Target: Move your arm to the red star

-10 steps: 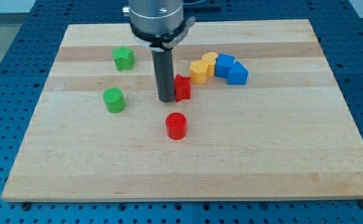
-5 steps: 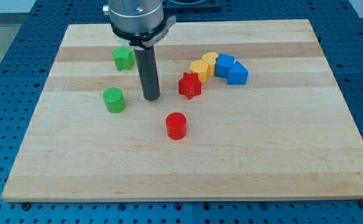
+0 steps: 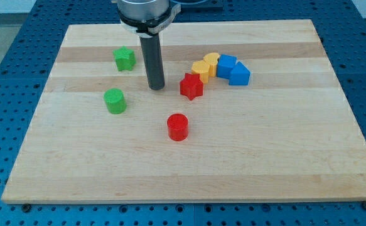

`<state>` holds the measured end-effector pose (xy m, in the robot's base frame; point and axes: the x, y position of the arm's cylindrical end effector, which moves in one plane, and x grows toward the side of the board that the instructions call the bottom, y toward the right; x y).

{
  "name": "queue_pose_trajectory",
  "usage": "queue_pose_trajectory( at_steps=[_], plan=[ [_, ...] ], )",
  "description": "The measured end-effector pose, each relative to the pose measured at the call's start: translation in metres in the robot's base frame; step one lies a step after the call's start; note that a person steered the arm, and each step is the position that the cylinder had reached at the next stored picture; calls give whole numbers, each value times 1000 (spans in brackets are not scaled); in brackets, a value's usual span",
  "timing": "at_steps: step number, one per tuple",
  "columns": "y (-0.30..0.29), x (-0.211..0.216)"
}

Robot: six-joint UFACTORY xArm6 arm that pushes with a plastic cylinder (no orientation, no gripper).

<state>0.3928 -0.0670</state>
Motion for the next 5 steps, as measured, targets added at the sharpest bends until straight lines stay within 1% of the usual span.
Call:
queue_pose_trajectory(
  at_steps=[2,5],
  plan=[
    [12,20],
    [39,23]
  ],
)
